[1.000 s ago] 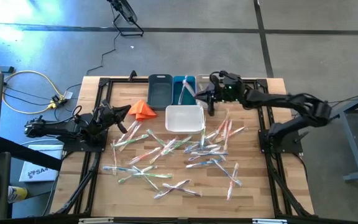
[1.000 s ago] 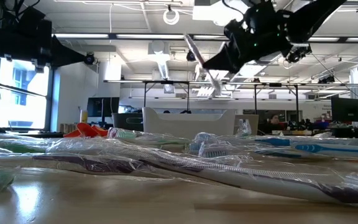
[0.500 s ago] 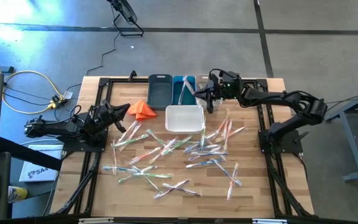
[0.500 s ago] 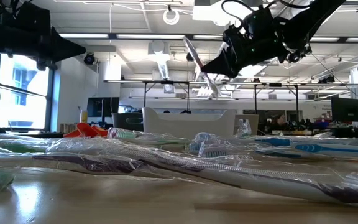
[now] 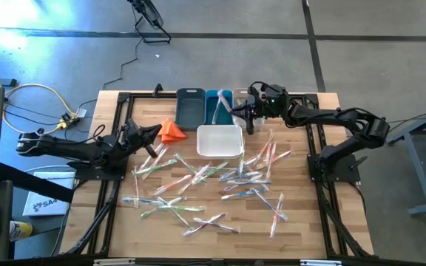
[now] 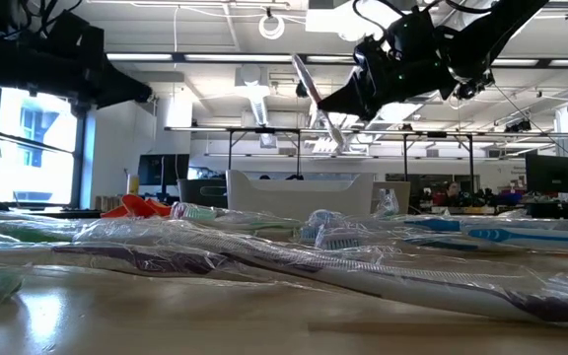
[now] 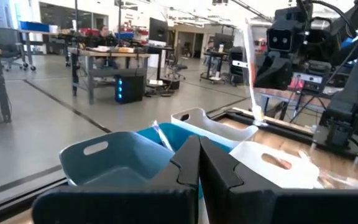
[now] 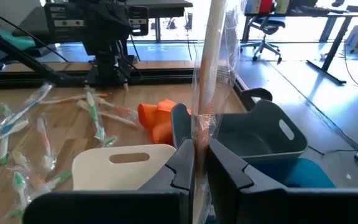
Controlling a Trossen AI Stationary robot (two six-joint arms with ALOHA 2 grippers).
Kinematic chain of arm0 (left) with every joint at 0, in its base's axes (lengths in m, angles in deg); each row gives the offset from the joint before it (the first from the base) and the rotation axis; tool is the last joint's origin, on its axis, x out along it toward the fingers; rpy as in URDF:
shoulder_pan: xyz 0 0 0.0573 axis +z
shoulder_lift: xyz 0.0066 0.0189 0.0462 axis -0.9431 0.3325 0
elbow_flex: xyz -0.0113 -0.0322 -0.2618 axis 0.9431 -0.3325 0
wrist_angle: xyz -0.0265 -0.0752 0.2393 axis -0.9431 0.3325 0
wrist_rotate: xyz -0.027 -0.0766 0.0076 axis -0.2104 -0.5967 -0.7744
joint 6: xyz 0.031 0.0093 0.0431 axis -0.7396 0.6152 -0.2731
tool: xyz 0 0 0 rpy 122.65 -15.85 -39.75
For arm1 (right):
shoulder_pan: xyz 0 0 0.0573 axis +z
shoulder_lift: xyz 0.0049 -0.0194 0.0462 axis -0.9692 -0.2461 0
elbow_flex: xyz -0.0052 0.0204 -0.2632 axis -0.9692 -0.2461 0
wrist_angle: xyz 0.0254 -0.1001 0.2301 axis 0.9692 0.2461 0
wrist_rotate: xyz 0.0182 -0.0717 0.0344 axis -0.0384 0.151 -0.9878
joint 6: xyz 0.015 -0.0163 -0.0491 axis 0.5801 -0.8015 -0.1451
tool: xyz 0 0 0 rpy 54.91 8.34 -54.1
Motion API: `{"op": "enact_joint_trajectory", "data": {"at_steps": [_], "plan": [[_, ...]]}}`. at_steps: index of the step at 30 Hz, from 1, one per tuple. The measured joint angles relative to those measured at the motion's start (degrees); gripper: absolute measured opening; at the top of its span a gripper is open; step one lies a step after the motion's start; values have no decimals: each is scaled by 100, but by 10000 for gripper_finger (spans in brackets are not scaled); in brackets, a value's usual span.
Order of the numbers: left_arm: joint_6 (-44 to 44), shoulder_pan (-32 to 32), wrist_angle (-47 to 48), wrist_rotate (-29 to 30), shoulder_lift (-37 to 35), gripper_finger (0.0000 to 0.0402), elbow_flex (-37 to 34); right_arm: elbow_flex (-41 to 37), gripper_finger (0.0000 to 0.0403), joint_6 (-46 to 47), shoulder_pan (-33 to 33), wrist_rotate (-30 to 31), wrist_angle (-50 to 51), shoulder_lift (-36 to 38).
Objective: Pick & Place Toothbrushes
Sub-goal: Put the orange toothbrush into the gray bin
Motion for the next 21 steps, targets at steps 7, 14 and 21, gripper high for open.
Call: {"op": "enact_joint_trajectory", "data": {"at_steps": [7,14,21], "plan": [[69,0,-569,6,672,0,0,0,20,0,0,-7,2,0],[176,2,-1040,-238,1095,0,0,0,20,-2,0,-11,3,0],[167,141,-1240,-447,1552,0,193,0,20,0,0,-13,-9,2]]}}
